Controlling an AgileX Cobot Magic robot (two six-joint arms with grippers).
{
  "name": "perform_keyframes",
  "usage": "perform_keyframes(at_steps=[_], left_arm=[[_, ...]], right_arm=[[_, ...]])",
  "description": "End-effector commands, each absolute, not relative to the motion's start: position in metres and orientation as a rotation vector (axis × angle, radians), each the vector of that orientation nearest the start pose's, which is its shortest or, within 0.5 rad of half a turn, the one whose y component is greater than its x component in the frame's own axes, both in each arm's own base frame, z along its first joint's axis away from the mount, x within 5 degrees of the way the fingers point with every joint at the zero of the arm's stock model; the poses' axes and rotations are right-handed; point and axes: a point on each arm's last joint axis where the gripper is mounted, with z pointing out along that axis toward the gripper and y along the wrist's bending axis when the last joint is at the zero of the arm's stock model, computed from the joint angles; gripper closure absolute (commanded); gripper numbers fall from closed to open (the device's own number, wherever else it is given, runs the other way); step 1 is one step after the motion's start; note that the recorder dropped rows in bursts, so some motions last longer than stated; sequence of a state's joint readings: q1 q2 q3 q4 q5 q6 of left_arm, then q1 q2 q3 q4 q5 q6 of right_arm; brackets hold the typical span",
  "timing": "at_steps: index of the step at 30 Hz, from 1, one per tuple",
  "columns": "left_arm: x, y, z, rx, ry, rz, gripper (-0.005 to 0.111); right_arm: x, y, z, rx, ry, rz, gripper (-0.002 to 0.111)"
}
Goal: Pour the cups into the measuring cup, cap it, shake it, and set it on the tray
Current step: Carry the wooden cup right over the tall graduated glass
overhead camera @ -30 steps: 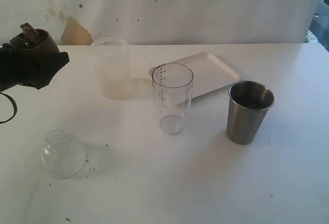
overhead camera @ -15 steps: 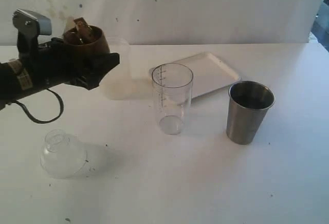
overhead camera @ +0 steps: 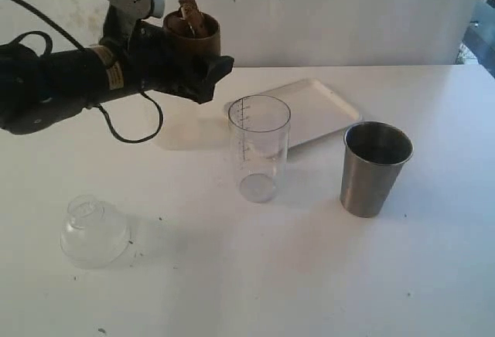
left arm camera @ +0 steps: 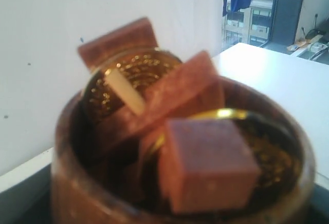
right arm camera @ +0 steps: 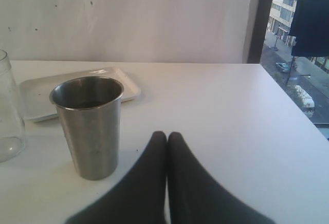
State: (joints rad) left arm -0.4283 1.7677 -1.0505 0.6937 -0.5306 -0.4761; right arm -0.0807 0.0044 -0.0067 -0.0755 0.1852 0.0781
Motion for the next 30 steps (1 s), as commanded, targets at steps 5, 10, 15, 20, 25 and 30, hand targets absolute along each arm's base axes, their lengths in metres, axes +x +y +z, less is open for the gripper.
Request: perform_keyframes(at_steps=[5, 10, 15, 20, 25, 30], left_arm=[[0.367, -0.198, 0.251, 0.842, 1.575, -0.336, 0.107], [0.381, -0.201, 0.251, 0.904, 1.565, -0.229, 0.107], [0.384, -0.204, 0.251, 1.0, 1.517, -0.143, 0.107], [0.384, -0.207, 0.253, 1.062, 1.47, -0.099, 0.107], [0.382, -0.209, 0.252, 1.122, 1.429, -0.071, 0.107], [0.378, -0.214, 0.251, 1.183, 1.393, -0.051, 0.107]], right_arm=[[0.056, -0.006, 0.197, 0.084, 1.66, -0.066, 0.108], [0.056, -0.006, 0.197, 0.084, 1.66, -0.066, 0.108], [0.056, -0.006, 0.197, 0.084, 1.66, -0.066, 0.108], [0.056, -0.006, 0.197, 0.084, 1.66, -0.066, 0.108], [0.056, -0.006, 0.197, 0.084, 1.66, -0.066, 0.108], [0.056, -0.006, 0.197, 0.084, 1.66, -0.066, 0.108]])
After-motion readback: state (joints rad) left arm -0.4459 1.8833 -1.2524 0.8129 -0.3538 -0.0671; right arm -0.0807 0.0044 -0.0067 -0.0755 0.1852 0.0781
